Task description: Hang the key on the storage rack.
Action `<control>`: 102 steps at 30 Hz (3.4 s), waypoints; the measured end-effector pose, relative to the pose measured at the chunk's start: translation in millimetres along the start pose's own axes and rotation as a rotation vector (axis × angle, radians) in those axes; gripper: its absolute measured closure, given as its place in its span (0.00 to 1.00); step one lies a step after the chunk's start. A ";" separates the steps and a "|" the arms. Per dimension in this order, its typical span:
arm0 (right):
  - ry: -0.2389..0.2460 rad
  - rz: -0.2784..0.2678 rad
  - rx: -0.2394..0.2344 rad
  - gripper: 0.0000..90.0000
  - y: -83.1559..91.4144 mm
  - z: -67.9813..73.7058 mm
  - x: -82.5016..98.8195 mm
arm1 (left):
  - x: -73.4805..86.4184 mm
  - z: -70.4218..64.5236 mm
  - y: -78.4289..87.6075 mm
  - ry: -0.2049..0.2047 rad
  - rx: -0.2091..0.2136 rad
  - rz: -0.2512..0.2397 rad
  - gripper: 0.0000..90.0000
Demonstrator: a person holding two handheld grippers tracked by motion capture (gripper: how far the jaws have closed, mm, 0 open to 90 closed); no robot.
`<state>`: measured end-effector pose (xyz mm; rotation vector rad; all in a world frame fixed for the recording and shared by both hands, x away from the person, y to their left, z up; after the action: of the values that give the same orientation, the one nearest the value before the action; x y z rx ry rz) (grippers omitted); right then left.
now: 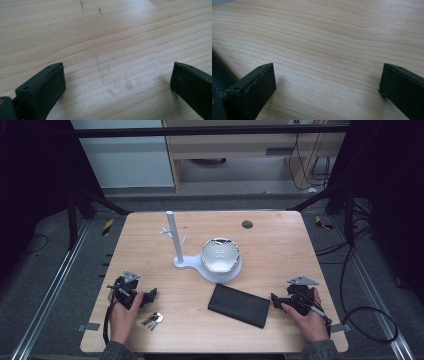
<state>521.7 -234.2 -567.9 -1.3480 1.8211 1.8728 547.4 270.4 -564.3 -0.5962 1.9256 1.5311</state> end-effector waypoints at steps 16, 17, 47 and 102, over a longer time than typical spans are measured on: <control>0.000 0.002 -0.002 0.01 0.4 0.2 0.4 | -15.5 -43.9 79.0 -0.110 0.178 -0.131 0.15; 0.003 0.001 -0.001 0.01 0.2 -0.1 0.4 | -17.6 -51.4 82.9 -0.137 0.181 -0.124 0.15; 0.001 -0.001 0.002 0.01 0.1 -0.5 -0.1 | 36.3 -68.5 73.0 -0.430 0.093 0.422 0.27; 0.003 0.000 0.000 0.01 0.9 0.6 0.8 | 45.3 -44.9 66.9 -0.348 0.190 0.537 0.87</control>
<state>520.4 -234.2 -568.0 -1.3518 1.8224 1.8711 461.9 243.3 -541.9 0.2835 2.0067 1.5979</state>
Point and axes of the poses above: each handheld gripper's, and its own axes: y roughly backward along the jaws, x roughly out of its underside, z roughly to its left, the point moved 8 cm from there along -y, roughly forward along the jaws, and after that the axes turned 14 degrees about y, right-handed, at the moved point
